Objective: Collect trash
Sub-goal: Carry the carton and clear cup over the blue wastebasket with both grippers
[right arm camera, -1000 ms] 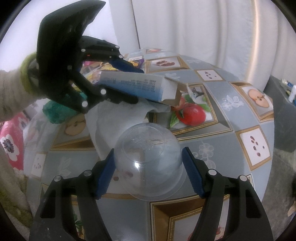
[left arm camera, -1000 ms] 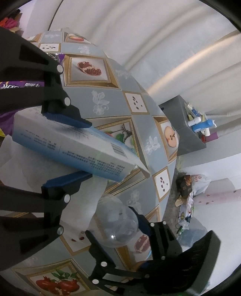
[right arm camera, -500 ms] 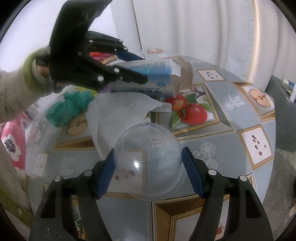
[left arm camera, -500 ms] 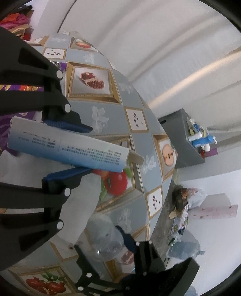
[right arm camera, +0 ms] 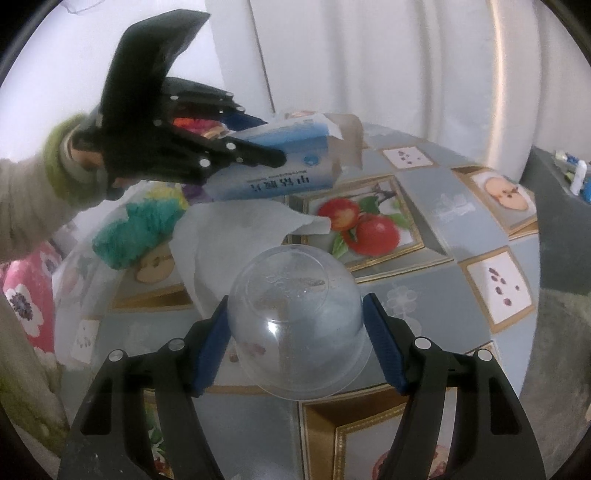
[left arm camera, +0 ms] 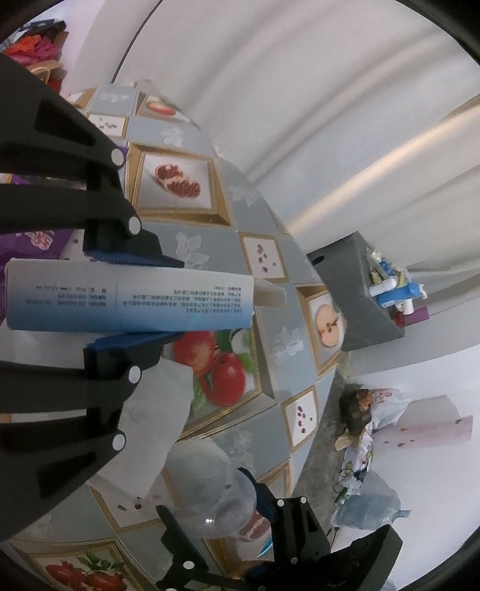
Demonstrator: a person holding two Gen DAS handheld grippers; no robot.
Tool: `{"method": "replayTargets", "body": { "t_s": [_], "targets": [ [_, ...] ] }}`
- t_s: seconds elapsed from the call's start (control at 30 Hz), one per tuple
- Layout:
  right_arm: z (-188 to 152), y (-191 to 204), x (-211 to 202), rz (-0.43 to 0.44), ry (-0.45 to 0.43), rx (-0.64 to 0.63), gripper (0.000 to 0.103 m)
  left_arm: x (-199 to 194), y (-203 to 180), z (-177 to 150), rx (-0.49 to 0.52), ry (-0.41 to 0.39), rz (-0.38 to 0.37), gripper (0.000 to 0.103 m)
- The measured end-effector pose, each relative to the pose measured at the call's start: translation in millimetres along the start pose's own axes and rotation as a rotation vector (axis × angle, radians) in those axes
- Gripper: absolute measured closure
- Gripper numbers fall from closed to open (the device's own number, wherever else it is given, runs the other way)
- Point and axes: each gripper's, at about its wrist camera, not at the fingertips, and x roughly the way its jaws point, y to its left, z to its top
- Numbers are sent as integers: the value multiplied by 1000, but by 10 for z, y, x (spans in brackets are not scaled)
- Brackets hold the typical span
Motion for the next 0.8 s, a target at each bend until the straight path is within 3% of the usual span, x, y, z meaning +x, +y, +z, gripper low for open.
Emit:
{"method": "replayTargets", "body": {
  "t_s": [0.27,0.57,0.8],
  "targets": [
    [61,90,-262,-48,-54,10,38,-441,-29,23,-11,-72,47,74],
    [43,326,-773,-195,-136,87,38,-1157,-278,-101,-83,-175,79,74],
    [-222,560,-1284,-273,-206,176,38,-1559,-657,-236,-155,-220,38,74]
  ]
}}
